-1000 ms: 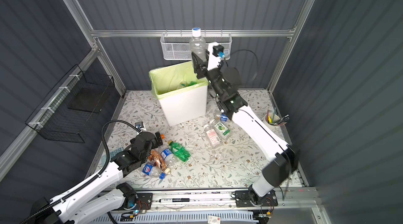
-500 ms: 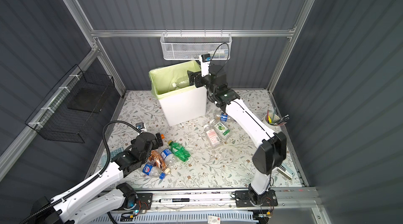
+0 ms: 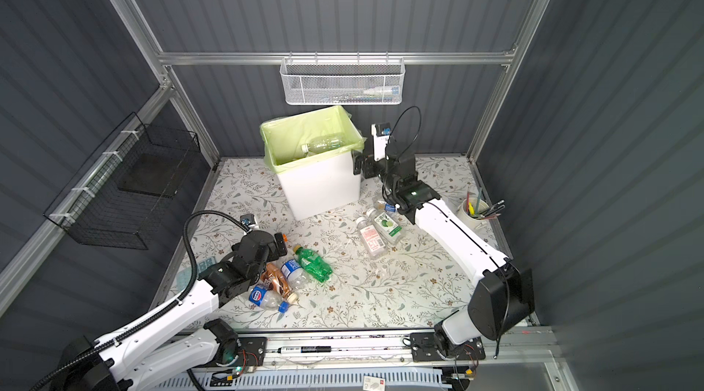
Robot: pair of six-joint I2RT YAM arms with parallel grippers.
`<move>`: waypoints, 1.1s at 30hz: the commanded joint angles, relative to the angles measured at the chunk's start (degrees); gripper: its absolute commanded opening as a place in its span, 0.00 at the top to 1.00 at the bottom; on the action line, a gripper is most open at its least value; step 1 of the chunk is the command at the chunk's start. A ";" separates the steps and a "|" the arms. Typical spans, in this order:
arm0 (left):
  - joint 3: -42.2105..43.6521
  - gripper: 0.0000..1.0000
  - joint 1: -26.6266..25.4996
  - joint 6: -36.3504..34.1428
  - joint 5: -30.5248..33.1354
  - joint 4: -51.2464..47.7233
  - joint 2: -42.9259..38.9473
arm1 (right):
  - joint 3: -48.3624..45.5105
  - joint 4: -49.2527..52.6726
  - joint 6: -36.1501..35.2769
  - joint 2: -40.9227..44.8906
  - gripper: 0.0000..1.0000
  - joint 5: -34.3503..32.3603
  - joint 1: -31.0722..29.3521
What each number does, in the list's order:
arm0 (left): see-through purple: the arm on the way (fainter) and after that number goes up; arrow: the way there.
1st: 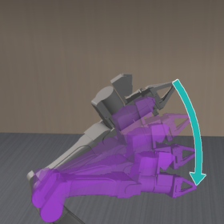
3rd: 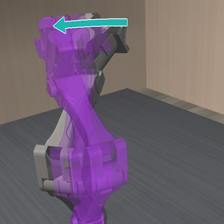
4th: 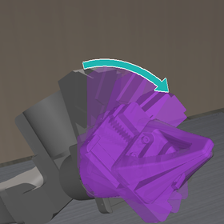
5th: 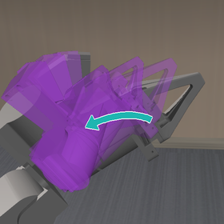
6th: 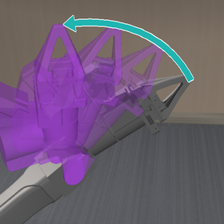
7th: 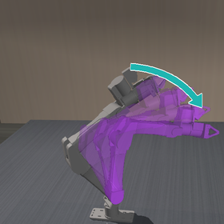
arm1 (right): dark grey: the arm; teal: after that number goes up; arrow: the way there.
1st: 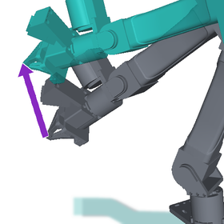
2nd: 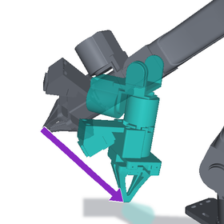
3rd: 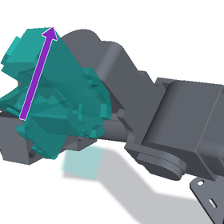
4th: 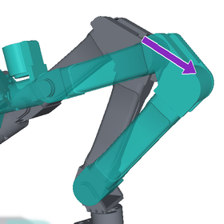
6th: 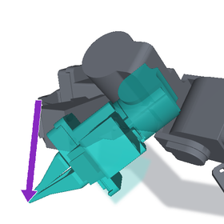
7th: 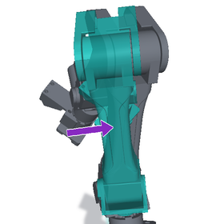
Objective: Throw the plastic bottles in the bin
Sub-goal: 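Lower the right gripper and close it on the pink-labelled clear bottle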
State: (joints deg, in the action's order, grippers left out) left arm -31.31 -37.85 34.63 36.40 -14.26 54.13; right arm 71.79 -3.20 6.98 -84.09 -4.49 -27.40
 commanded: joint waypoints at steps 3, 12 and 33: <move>0.81 0.00 -0.04 1.86 1.63 -1.73 -1.31 | -11.60 4.42 3.31 4.72 0.01 2.31 0.59; 0.52 0.00 -0.03 1.50 1.83 -0.96 -0.05 | -22.48 7.01 10.23 2.14 0.01 3.90 -2.65; 0.64 0.00 -0.01 1.05 1.65 -0.93 -0.02 | -12.95 21.34 9.81 -14.69 0.07 -2.49 -7.72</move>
State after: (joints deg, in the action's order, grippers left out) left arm -31.09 -37.85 35.42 37.47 -14.50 54.19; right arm 57.10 14.83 17.52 -97.49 -5.02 -34.74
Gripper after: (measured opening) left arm 0.998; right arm 0.935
